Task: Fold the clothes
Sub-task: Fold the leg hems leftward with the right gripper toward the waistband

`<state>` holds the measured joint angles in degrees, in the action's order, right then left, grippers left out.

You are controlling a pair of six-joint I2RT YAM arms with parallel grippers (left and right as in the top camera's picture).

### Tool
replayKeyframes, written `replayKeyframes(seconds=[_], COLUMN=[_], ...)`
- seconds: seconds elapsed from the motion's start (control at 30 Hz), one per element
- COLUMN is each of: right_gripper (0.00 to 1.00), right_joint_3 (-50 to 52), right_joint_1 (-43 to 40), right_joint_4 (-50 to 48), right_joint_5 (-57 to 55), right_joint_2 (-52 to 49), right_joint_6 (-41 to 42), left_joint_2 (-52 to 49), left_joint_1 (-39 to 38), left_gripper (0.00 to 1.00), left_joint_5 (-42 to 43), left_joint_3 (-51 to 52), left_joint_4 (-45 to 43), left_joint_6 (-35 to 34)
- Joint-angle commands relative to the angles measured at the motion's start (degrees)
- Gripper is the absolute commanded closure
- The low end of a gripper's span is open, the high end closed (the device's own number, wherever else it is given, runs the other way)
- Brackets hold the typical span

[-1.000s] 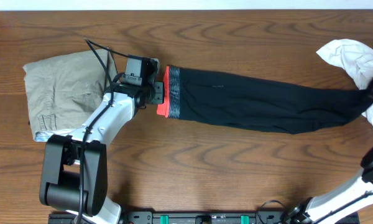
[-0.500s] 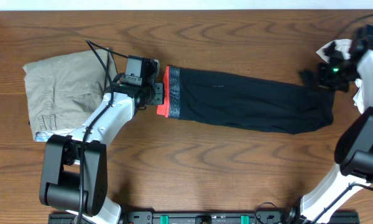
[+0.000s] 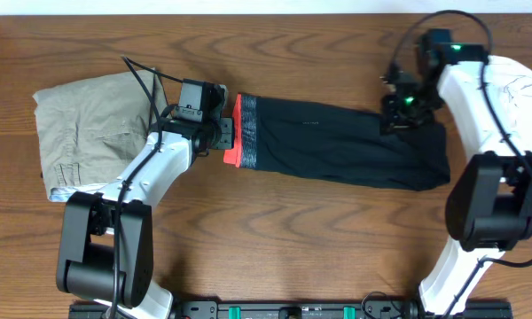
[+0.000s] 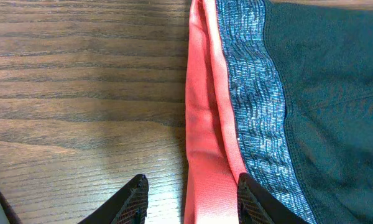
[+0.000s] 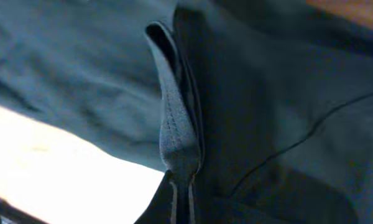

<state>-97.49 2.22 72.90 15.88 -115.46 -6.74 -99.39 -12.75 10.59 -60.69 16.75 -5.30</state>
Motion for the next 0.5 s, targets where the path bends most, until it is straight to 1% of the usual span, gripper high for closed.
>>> replayKeyframes(seconds=[0.0, 0.17, 0.2, 0.27, 0.3, 0.37, 0.47], right_gripper=[0.99, 0.98, 0.95, 0.80, 0.76, 0.72, 0.69], right_joint_3=[0.1, 0.1, 0.1, 0.1, 0.1, 0.1, 0.1], right_joint_1=[3.4, 7.1, 7.6, 8.3, 8.3, 8.3, 7.9], right_joint_4=[0.6, 2.4, 2.8, 3.4, 3.7, 4.2, 4.8], right_joint_5=[0.6, 0.6, 0.4, -0.9, -1.4, -2.0, -3.0], right_joint_2=[0.8, 0.8, 0.8, 0.8, 0.8, 0.8, 0.8], right_joint_6=[-0.6, -0.6, -0.6, -0.6, -0.6, -0.6, -0.6], left_joint_2=[1.0, 1.0, 1.0, 1.0, 1.0, 1.0, 1.0], left_joint_1=[0.0, 0.0, 0.0, 0.0, 0.0, 0.0, 0.0], left_gripper=[0.53, 0.53, 0.53, 0.53, 0.53, 0.53, 0.53], left_joint_5=[0.5, 0.5, 0.5, 0.5, 0.5, 0.5, 0.5], left_joint_3=[-0.4, -0.4, -0.4, -0.4, -0.4, -0.4, -0.4], left_joint_4=[0.4, 0.4, 0.4, 0.4, 0.4, 0.4, 0.4], left_joint_6=[0.1, 0.1, 0.1, 0.1, 0.1, 0.1, 0.1])
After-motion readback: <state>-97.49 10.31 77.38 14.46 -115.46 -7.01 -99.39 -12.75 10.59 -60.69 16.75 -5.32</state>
